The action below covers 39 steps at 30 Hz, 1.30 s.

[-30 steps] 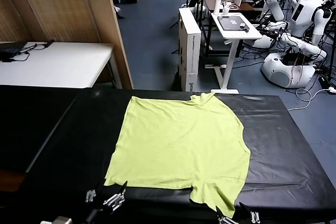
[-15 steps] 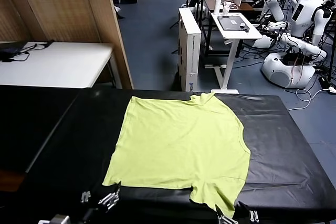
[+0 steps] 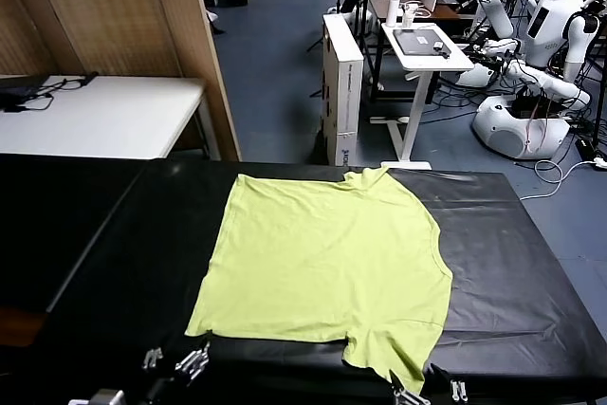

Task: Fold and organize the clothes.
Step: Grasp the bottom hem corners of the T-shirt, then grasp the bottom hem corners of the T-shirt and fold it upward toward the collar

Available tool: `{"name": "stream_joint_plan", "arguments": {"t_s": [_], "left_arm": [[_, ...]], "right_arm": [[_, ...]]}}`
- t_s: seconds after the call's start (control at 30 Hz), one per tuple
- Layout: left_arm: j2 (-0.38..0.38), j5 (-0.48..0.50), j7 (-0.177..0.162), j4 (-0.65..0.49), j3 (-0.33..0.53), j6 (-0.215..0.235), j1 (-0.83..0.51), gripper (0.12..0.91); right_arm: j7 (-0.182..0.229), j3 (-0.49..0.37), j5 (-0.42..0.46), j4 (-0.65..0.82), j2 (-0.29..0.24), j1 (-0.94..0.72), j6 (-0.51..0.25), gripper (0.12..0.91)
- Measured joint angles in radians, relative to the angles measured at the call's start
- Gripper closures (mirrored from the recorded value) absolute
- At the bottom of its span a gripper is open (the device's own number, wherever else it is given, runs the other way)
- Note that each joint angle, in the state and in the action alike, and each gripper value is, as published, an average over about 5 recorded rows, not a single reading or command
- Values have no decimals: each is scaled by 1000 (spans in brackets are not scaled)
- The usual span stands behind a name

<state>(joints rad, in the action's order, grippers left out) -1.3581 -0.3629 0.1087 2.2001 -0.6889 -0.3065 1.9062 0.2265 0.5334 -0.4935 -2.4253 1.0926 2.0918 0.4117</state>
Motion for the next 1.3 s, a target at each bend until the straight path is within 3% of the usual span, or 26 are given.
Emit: {"name": "stream_joint_plan", "arguments": {"t_s": [0.17,0.27,0.53,0.73,0.87,1.03,1.3], "left_arm": [[0,6,0,5,-1,5,7,815],[0,14,0,16,2,5,18,887],[-8,26,-1,73,-12,15,76,885],[-6,24,-1,105,-38,31,115,885],[-17,23,-7,111,-32,11,103,885],[-29,7,-10,101,-21,-3,60,885],[-47,-46,-33,83,-17,-55,-45,885]], "right_arm": [[2,13,-1,-13,-6,17,-1,885],[9,24,-2,-26,-12,36,1,885],[36,29,12,-64,-13,90,24,885],[15,53,-19,-71,-13,75,-13,885],[2,91,-85,-69,-28,44,-16,885],[9,142,-189,-42,-64,-39,32,885],[16,124,-245,21,-121,-236,81,885]]}}
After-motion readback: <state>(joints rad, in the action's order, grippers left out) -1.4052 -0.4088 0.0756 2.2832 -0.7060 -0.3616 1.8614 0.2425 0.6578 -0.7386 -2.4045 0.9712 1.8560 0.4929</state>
